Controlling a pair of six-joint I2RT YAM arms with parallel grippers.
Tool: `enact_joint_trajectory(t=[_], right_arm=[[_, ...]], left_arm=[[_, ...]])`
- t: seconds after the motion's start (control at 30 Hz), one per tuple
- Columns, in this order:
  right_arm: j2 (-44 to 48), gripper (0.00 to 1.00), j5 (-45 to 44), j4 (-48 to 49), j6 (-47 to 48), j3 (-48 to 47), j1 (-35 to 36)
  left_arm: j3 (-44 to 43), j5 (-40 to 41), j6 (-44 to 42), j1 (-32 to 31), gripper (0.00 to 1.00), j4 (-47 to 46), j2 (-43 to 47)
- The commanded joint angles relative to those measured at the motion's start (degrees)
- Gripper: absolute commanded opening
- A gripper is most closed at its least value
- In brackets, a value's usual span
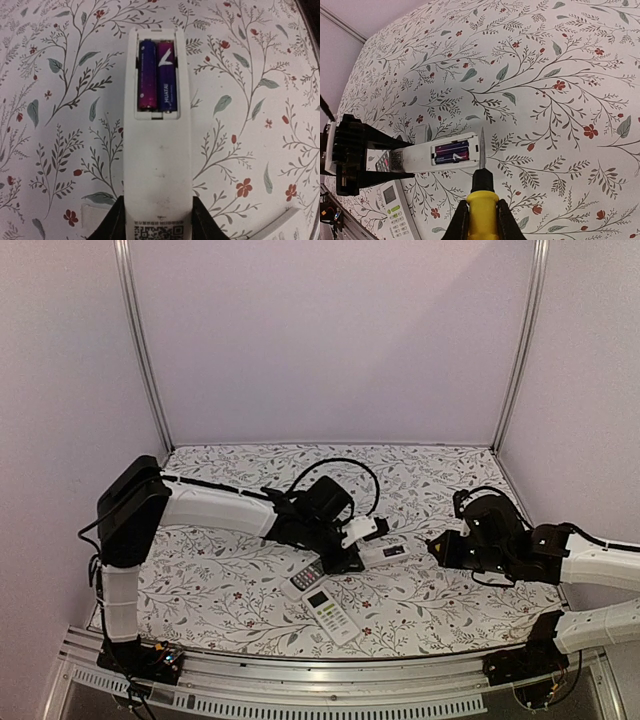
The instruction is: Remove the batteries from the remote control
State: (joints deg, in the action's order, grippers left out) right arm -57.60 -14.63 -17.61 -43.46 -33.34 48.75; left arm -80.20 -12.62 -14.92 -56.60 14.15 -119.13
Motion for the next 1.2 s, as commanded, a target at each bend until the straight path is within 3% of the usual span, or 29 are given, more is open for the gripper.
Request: enact_joint_trajectory(t=[0.0,0.17,0.43,0.7,1.17], right_arm=[[2.1,0.0,3.7,-3.0,4.9,0.2,-1.1],[5.2,0.0,9.0,-5.9,8.7,0.6,-1.0],[11.4,0.0,11.7,-7.9,6.9,2.5,0.9],[4.6,0.0,8.9,-8.1,3.3,2.0,7.1],[-1.7,0.0,9.6,-3.1,4.3,1.7,7.6]], left_arm=[[2.4,-1.5,0.8,-3.1,0.05,0.8,6.5],[6.1,1.5,3.3,-5.6,0.02,4.8,7.9],[8.6,7.1,5.5,-7.5,0.0,7.1,6.2],[8.2,8.7,4.9,-8.5,0.0,7.3,5.1],[8.4,11.2,4.4,-9.7,0.0,7.3,4.3]])
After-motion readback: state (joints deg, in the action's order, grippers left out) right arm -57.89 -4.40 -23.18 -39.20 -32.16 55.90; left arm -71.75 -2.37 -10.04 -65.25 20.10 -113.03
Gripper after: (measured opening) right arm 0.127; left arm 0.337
